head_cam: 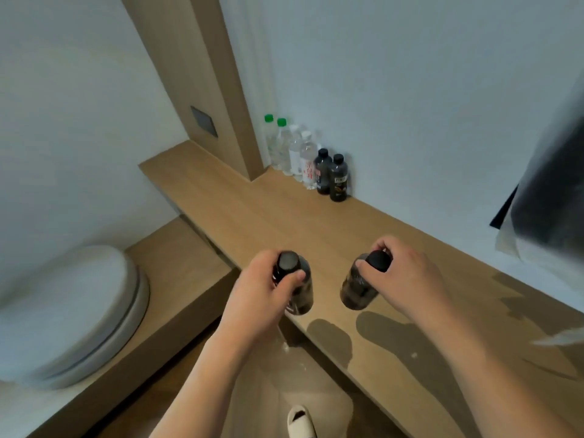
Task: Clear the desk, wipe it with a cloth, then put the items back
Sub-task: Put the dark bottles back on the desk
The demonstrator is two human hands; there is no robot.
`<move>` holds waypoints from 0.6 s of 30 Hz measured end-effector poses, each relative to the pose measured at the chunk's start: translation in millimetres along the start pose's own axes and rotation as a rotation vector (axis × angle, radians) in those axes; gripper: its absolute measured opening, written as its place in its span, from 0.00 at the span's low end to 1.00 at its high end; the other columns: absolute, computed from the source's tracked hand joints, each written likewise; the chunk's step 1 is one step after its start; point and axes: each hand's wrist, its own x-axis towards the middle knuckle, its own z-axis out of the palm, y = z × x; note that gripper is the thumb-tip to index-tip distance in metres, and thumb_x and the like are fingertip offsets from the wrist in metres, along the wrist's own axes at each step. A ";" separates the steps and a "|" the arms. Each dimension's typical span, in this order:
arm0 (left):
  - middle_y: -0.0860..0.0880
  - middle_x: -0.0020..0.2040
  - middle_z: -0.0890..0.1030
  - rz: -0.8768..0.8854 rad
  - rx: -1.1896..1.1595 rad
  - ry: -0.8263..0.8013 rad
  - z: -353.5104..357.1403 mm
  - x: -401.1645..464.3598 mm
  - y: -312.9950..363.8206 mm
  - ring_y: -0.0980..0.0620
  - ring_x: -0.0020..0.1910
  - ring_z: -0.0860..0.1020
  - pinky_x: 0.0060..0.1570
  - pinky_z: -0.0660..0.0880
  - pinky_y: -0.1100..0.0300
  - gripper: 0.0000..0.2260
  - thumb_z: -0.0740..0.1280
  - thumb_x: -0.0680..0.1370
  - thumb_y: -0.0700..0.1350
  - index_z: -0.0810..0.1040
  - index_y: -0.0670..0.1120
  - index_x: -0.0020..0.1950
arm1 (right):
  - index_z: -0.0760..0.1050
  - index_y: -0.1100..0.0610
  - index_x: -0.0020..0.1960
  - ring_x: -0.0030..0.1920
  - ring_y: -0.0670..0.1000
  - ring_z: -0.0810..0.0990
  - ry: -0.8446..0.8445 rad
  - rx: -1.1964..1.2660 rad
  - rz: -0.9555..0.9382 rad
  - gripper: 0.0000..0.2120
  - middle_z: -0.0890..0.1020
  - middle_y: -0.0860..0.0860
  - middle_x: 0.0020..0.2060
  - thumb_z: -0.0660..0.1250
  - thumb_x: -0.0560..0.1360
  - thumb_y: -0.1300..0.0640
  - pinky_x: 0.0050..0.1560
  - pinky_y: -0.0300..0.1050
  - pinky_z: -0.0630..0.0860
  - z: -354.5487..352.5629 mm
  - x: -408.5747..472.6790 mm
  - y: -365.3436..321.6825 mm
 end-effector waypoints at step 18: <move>0.58 0.48 0.80 0.171 0.060 -0.391 43.6 252.9 -33.6 0.61 0.46 0.78 0.44 0.74 0.63 0.10 0.69 0.80 0.51 0.74 0.54 0.60 | 0.70 0.46 0.46 0.41 0.47 0.77 0.108 0.117 0.323 0.11 0.78 0.43 0.41 0.70 0.73 0.44 0.37 0.47 0.75 30.3 185.2 17.9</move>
